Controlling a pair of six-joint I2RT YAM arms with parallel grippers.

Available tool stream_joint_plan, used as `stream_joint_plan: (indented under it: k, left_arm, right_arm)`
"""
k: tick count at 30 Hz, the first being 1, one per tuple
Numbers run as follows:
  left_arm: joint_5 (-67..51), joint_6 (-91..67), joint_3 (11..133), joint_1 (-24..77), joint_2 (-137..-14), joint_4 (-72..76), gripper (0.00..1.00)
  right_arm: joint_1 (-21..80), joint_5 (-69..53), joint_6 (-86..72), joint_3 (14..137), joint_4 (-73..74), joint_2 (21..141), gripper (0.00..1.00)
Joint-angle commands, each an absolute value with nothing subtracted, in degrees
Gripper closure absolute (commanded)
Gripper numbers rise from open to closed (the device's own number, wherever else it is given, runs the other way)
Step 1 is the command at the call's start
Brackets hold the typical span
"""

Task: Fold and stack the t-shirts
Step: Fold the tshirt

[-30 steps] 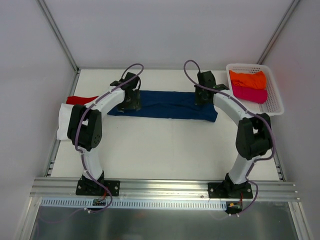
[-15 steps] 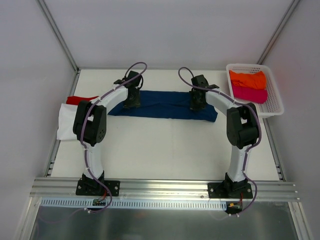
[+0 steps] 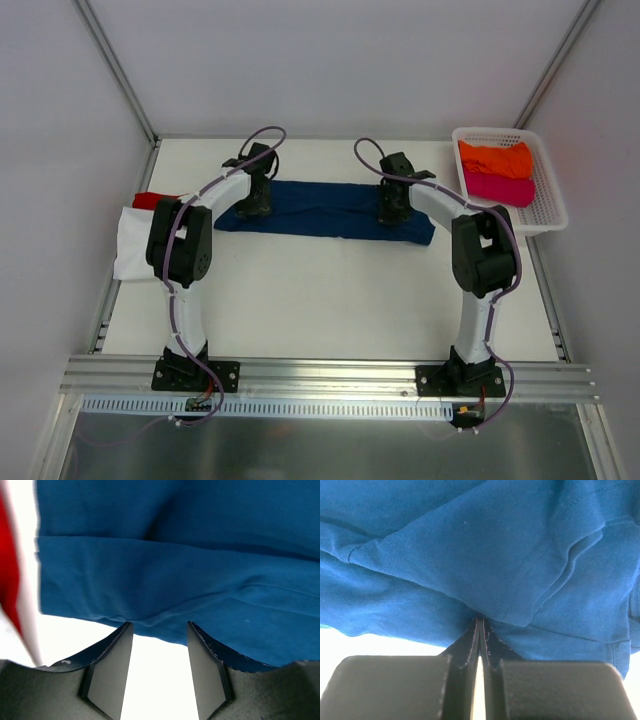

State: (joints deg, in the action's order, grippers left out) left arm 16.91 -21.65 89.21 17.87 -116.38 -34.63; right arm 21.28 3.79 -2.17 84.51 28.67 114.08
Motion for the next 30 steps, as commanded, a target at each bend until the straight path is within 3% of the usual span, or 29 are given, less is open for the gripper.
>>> stream_joint_plan:
  k: [1, 11, 30]
  left_arm:
    - [21.88, -20.74, 92.11, 16.18, -116.63, -37.00, 0.52]
    - [21.27, -20.48, 96.07, 13.62, -119.00, -37.53, 0.53]
    - [34.27, -13.97, 112.41, 12.92, -125.42, -37.79, 0.53]
  right_arm:
    - [22.06, 3.52, -2.72, 83.76, 30.15, 111.71, 0.99]
    - [22.24, 4.31, -2.46, 81.48, 29.97, 110.30, 0.99]
    - [22.41, 4.13, -1.67, 78.22, 28.56, 110.21, 1.00]
